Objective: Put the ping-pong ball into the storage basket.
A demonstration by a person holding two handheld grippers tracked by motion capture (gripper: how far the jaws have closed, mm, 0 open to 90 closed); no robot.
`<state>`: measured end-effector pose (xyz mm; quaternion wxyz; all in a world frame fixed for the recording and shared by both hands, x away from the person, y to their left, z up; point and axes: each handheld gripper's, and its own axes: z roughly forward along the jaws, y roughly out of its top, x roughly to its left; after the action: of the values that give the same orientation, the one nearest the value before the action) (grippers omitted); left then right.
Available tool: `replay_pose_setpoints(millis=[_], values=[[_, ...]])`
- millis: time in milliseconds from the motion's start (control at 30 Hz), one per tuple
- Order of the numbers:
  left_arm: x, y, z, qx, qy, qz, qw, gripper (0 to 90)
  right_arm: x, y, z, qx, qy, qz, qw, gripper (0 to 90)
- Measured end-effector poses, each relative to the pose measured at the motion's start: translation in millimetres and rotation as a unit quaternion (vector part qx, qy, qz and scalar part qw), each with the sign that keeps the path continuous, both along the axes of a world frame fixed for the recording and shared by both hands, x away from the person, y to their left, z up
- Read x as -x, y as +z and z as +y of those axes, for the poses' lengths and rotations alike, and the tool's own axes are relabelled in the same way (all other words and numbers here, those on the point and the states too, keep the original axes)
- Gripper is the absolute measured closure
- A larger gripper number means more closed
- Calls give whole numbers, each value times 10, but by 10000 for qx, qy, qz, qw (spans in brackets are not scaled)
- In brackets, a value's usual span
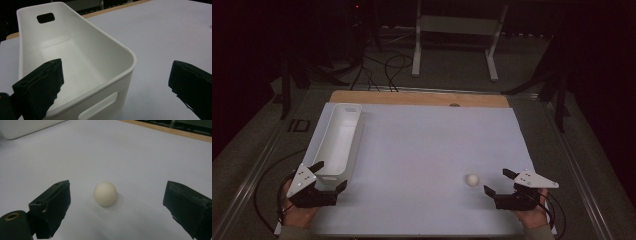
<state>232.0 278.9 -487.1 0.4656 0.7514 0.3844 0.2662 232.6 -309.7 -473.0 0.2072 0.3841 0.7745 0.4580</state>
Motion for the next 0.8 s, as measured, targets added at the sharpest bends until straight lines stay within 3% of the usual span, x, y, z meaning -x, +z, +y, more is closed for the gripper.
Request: replay_pose_setpoints(millis=[433, 800], values=[[4, -2, 0, 18, 3, -2, 10000, 6, -64, 33, 37, 95, -42, 308, 9995, 72], [5, -2, 1, 22, -2, -3, 10000, 6, -107, 75, 65, 164, -17, 414, 9990, 72]])
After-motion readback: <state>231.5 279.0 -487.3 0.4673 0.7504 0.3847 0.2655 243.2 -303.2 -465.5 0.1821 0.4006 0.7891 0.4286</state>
